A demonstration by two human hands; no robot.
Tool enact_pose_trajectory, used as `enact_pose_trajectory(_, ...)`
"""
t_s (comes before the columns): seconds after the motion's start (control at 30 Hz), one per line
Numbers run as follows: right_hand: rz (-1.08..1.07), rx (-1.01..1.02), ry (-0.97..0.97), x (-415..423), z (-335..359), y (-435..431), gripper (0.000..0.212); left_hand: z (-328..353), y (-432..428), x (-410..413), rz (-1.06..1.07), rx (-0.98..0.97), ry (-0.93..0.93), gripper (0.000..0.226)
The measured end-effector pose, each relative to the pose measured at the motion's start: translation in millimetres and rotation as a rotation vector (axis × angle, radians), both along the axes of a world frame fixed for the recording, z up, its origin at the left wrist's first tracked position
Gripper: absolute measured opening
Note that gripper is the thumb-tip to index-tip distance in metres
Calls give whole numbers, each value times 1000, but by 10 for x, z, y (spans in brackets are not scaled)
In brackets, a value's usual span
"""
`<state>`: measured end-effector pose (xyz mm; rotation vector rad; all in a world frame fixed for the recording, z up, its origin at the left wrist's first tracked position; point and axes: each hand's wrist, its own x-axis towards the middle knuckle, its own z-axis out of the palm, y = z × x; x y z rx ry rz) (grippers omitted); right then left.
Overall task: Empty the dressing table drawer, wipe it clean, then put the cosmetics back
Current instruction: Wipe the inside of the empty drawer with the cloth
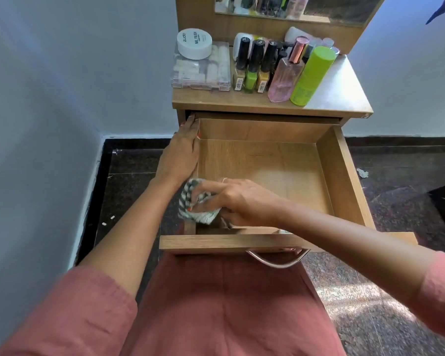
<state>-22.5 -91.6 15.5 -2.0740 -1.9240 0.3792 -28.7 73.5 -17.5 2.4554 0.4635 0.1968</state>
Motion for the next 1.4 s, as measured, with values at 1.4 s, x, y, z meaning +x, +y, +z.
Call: enact_pose_trajectory(1.4,-1007,-89,1084,245,-103,518,17,-59,-73,-62,22,23,-81,43)
